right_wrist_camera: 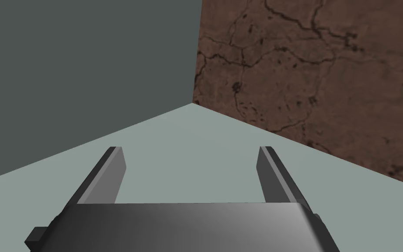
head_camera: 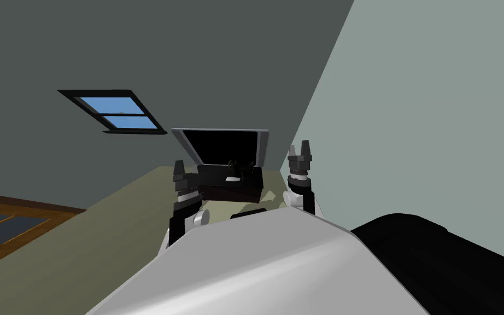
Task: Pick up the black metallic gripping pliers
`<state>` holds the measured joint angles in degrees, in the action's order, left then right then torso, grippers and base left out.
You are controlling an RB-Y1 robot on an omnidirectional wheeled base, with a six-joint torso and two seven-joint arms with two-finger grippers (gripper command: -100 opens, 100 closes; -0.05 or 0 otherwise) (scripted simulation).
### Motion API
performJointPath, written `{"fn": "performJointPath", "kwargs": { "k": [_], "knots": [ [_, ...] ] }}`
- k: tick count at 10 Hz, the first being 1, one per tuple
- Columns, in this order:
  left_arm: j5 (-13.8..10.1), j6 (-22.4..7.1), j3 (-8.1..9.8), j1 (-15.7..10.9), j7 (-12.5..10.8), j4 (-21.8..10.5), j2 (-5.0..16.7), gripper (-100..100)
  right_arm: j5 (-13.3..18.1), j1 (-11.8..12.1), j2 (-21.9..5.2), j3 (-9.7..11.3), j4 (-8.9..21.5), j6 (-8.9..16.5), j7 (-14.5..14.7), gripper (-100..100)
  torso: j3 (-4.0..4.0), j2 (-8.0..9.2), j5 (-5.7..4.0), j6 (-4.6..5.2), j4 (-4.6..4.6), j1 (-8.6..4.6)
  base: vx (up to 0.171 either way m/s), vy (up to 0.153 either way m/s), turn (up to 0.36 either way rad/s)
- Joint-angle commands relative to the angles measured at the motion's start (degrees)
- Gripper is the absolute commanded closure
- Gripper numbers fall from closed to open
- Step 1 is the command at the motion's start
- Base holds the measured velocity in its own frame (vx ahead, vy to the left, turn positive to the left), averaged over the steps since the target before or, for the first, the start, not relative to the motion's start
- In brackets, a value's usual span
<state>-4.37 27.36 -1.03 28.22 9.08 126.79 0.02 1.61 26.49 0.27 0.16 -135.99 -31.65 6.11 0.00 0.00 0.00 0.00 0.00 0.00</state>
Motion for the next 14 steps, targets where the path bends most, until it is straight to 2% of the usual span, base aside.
{"fn": "performJointPath", "kwargs": {
  "k": [1,4,7,12,13,14],
  "knots": [
    [0.7,-0.4,-0.01,-0.6,0.7,-1.3,2.5,-100,0.0,0.0,0.0,0.0,0.0,0.0,0.0,0,0.00,0.00,0.00,0.00,0.00,0.00,0.010,-0.010,-0.017],
    [2.4,-1.2,-0.04,-1.9,2.2,-4.4,5.4,-100,0.0,0.0,0.0,0.0,0.0,0.0,0.0,0,-0.04,-0.06,-0.01,0.01,-0.02,-0.08,0.014,-0.027,-0.019],
    [4.8,-2.3,-0.07,-3.7,4.5,-8.7,7.1,-100,0.0,0.0,0.0,0.0,0.0,0.0,0.0,0,-0.07,-0.12,-0.02,0.00,-0.03,-0.09,0.026,-0.026,-0.026],
    [9.9,-4.7,-0.15,-7.6,9.4,-17.2,8.2,-100,0.0,0.0,0.0,0.0,0.0,0.0,0.0,0,-0.09,-0.16,-0.04,0.00,-0.04,-0.18,0.034,-0.044,-0.030],
    [9.9,-4.7,-0.15,-7.6,9.4,-17.8,8.2,-100,0.0,0.0,0.0,0.0,0.0,0.0,0.0,0,-0.09,-0.14,-0.04,0.00,-0.04,-0.18,0.016,-0.029,-0.012],
    [11.0,-5.3,-0.17,-8.5,10.5,-19.7,8.3,-100,0.0,0.0,0.0,0.0,0.0,0.0,0.0,0,-0.06,-0.09,-0.03,-0.01,-0.02,-0.12,0.017,-0.028,-0.024]
  ]
}}
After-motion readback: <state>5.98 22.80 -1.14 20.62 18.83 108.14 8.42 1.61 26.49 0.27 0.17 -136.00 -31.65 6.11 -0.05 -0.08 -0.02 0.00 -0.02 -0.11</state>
